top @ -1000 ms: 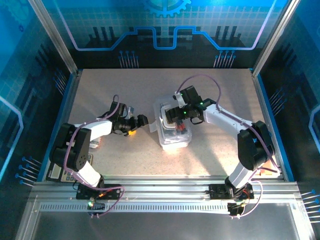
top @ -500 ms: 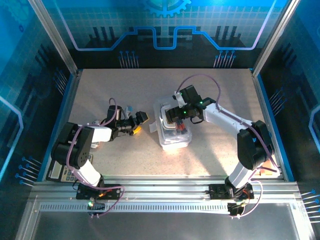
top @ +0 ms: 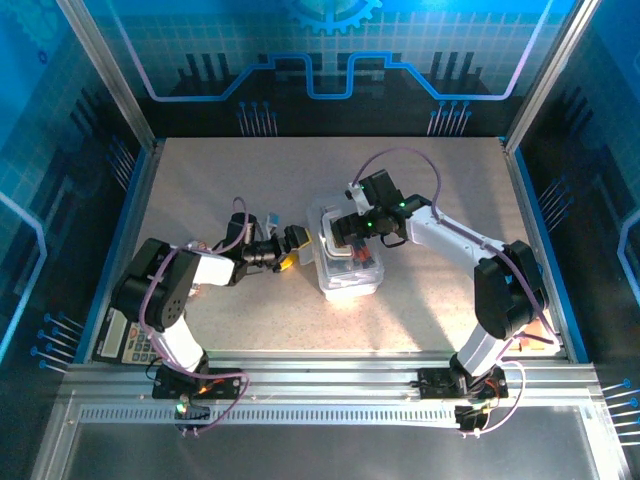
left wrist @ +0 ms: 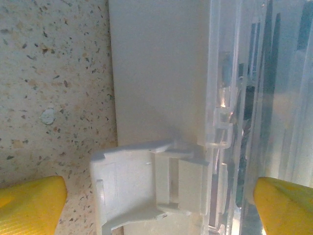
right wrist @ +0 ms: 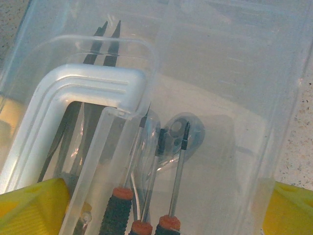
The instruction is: Pack the tool kit
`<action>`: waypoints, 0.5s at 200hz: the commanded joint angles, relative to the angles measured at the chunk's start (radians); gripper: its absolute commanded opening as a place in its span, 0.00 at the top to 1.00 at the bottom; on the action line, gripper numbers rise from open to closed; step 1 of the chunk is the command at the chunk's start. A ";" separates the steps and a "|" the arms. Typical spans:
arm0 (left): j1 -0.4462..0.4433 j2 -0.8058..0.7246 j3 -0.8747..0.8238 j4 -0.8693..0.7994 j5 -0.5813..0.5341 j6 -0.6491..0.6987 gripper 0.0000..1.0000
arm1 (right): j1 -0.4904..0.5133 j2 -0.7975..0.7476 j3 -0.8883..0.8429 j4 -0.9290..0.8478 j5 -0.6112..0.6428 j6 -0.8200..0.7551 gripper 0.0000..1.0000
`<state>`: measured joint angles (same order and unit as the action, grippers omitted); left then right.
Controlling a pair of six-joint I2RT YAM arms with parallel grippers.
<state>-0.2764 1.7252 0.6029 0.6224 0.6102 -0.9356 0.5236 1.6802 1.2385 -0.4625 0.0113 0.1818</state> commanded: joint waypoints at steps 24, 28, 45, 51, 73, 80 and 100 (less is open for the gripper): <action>-0.033 0.068 -0.025 0.180 0.040 -0.097 0.01 | 0.019 0.047 -0.039 -0.246 0.021 -0.069 0.03; -0.033 0.072 -0.028 0.196 0.042 -0.105 0.01 | 0.019 0.048 -0.038 -0.246 0.021 -0.069 0.03; -0.033 0.096 -0.038 0.268 0.047 -0.142 0.01 | 0.018 0.049 -0.034 -0.246 0.019 -0.069 0.03; -0.033 0.104 -0.041 0.288 0.049 -0.153 0.01 | 0.017 0.050 -0.033 -0.248 0.018 -0.069 0.03; -0.033 0.117 -0.047 0.330 0.052 -0.177 0.01 | 0.018 0.055 -0.028 -0.248 0.015 -0.070 0.03; -0.033 0.115 -0.049 0.332 0.053 -0.178 0.01 | 0.019 0.056 -0.027 -0.248 0.014 -0.069 0.03; -0.033 0.087 -0.051 0.300 0.047 -0.158 0.01 | 0.018 0.059 -0.024 -0.248 0.010 -0.068 0.03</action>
<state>-0.2855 1.8130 0.5671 0.9001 0.6277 -1.0866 0.5236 1.6871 1.2518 -0.4793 0.0109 0.1787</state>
